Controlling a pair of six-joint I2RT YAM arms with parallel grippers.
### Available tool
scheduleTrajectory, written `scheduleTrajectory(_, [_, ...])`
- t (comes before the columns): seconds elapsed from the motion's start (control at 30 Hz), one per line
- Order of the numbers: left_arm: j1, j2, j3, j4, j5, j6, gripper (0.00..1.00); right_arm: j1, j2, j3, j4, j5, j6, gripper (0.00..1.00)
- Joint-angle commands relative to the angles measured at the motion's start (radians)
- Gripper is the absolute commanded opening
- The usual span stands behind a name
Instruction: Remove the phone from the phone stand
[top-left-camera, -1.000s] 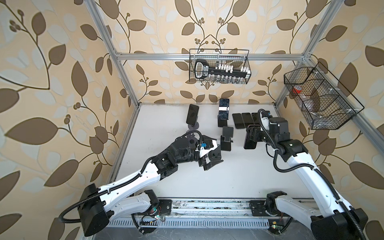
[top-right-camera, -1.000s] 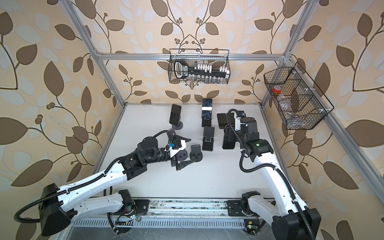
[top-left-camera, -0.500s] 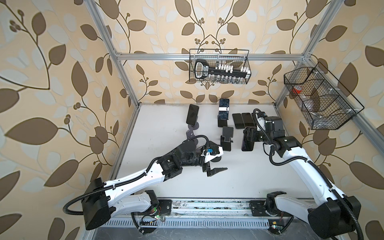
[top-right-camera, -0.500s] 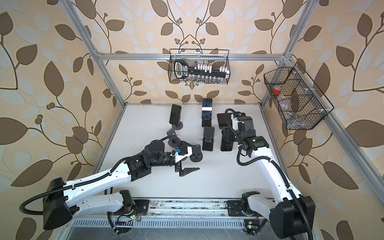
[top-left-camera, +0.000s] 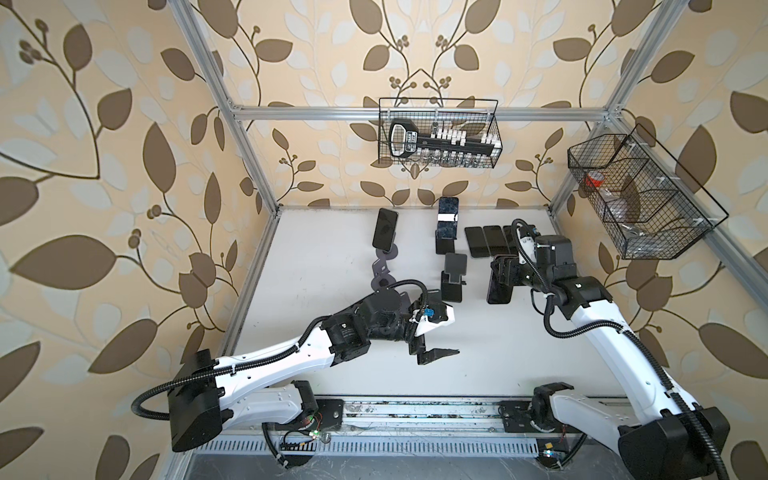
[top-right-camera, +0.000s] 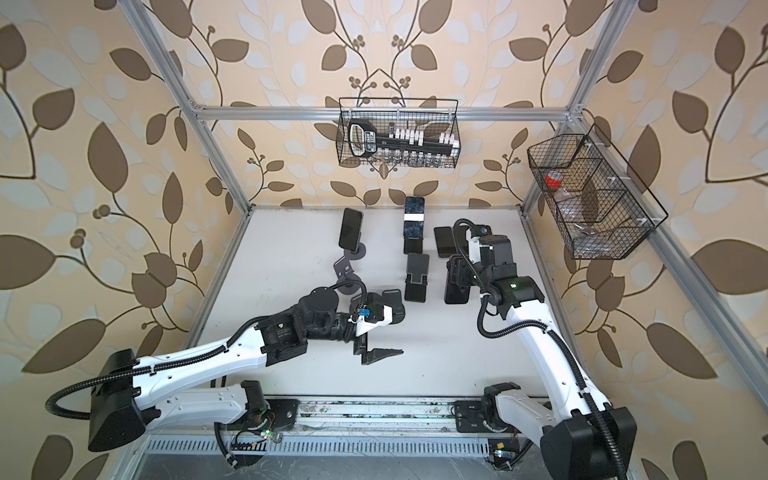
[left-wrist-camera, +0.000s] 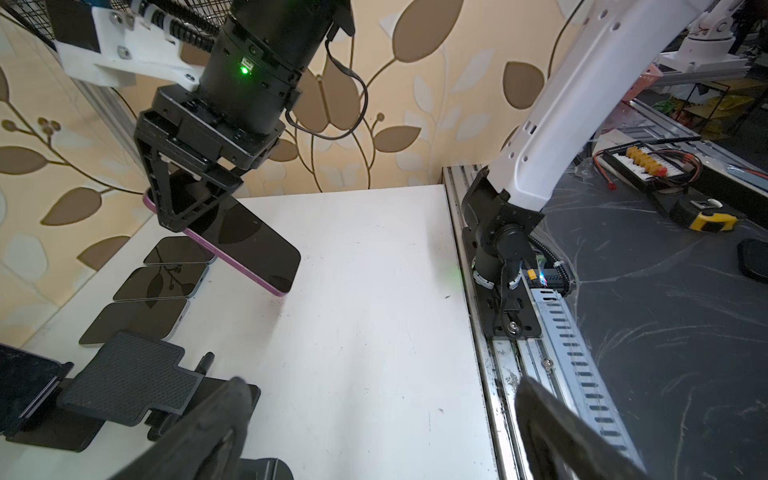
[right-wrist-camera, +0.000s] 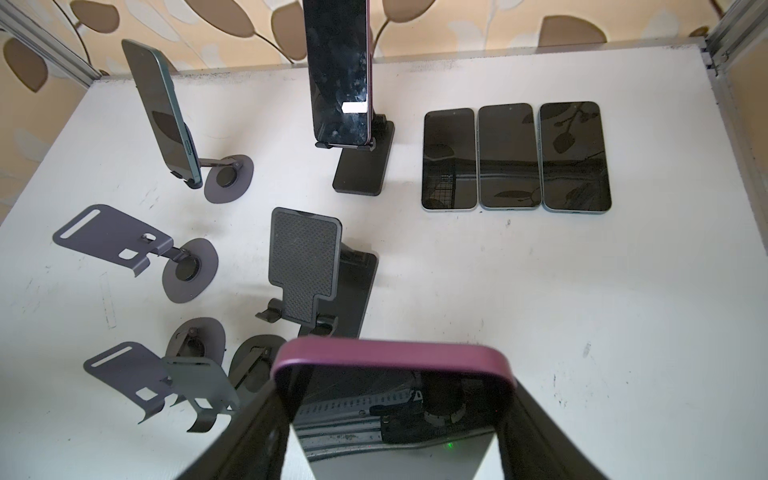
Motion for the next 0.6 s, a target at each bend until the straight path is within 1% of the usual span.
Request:
scheduleTrajectory(0.0, [-0.013,0.008,0.015,0.015,0.015,-0.002,0.99,-0.006,-0.029,-0.004,-0.016,0.009,-0.017,0.05])
scheduleTrajectory(0.3, [-0.034,0.031,0.015,0.011,0.006,-0.001,0.99,-0.005,-0.039,-0.013,-0.03,-0.002,-0.015,0.05])
scheduleTrajectory(0.57, [-0.038,0.035,0.023,-0.016,-0.028,0.022,0.99,-0.007,-0.042,-0.025,-0.008,-0.013,-0.039,0.05])
